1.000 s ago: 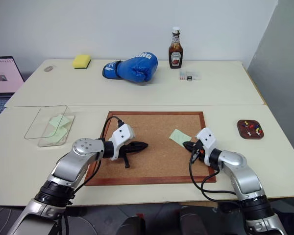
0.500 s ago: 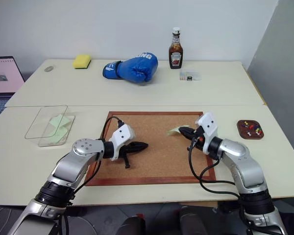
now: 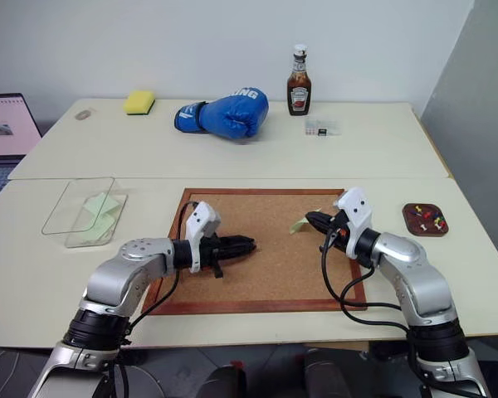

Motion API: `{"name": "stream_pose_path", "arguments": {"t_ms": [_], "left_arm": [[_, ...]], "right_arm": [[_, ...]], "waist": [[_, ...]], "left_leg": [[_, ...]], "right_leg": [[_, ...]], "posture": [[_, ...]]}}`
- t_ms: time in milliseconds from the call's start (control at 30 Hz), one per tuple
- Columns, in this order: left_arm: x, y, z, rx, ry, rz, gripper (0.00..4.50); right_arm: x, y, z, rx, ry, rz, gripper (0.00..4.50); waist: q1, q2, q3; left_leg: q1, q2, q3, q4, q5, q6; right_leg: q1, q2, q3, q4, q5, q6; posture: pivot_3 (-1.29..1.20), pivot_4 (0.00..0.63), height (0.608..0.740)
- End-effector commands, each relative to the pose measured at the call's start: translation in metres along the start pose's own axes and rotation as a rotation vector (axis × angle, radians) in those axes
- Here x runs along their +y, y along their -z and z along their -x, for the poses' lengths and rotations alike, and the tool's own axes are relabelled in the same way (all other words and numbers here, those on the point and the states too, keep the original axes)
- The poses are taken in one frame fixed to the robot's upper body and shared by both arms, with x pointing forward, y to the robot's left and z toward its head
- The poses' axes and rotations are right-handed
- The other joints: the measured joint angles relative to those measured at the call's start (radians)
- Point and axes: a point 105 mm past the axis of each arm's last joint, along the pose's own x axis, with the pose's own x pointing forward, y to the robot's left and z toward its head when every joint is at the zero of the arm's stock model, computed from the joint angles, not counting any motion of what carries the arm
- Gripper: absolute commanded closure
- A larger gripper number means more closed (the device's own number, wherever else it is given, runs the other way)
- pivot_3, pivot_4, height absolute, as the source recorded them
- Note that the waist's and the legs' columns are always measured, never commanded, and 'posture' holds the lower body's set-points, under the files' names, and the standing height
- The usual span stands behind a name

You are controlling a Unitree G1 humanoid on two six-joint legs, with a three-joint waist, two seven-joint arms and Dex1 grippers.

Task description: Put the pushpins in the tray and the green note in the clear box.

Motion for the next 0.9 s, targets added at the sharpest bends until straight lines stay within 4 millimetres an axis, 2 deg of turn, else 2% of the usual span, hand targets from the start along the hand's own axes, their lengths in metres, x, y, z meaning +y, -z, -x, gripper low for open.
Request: {"name": "stream_pose_path", "arguments": {"t_ms": [33,167,233,400,600,700,833,900], "left_arm": [[-0.010,-0.030,0.000,-0.060,0.023,-0.157,2.51],[-0.024,-0.051,-0.015,-0.112,0.026,-0.372,1.89],[-0.029,-0.059,-0.023,-0.142,0.013,-0.471,1.89],[-0.027,-0.073,-0.038,-0.227,-0.033,-0.546,1.89],[-0.028,-0.070,-0.054,-0.211,-0.031,-0.679,1.89],[-0.025,-0.071,-0.058,-0.225,-0.046,-0.682,1.89],[-0.027,-0.061,-0.065,-0.194,-0.016,-0.726,1.89],[-0.025,-0.063,-0.068,-0.202,-0.038,-0.737,2.17]], "right_arm": [[-0.001,-0.026,0.003,-0.072,0.006,0.052,4.50],[0.000,-0.030,0.002,-0.079,0.001,0.054,4.50],[0.002,-0.032,0.001,-0.085,-0.004,0.054,4.50],[0.008,-0.037,-0.002,-0.104,-0.017,0.049,4.50],[0.014,-0.044,-0.005,-0.126,-0.031,0.039,4.50],[0.015,-0.046,-0.006,-0.130,-0.033,0.037,4.50],[0.017,-0.048,-0.005,-0.137,-0.036,0.025,4.50],[0.019,-0.048,-0.005,-0.136,-0.041,0.021,4.50]], "waist": [[0.000,0.000,0.000],[0.001,0.000,0.000],[0.003,0.000,0.000],[0.005,0.000,0.000],[0.002,0.000,0.000],[0.003,0.000,0.000],[0.003,0.000,0.000],[0.003,0.000,0.000]], "left_leg": [[0.000,0.000,0.000,0.000,0.000,0.000],[0.000,0.000,0.000,0.000,0.000,0.000],[0.000,0.000,0.000,0.000,0.000,0.000],[0.000,0.000,0.000,0.000,0.000,0.000],[0.000,0.000,0.000,0.000,0.000,0.000],[0.000,0.000,0.000,0.000,0.000,0.000],[-0.001,0.000,0.000,0.000,0.000,0.000],[-0.001,0.000,0.000,0.000,0.000,0.000]], "right_leg": [[0.000,0.000,0.000,0.000,0.000,0.000],[0.000,0.000,0.000,0.000,0.000,0.000],[0.000,0.000,0.000,0.000,0.000,0.000],[0.000,0.000,0.000,-0.001,0.000,0.000],[0.000,0.000,0.001,0.000,0.000,0.000],[0.000,0.000,0.000,0.000,0.000,0.000],[0.000,0.000,0.000,-0.001,0.000,0.000],[0.000,0.000,0.000,0.000,0.000,0.000]], "posture": [[0.00,0.150,0.740],[0.00,0.150,0.740],[0.00,0.150,0.740],[0.00,0.150,0.740],[0.00,0.150,0.740],[0.00,0.150,0.740],[0.00,0.150,0.740],[0.00,0.150,0.740]]}}
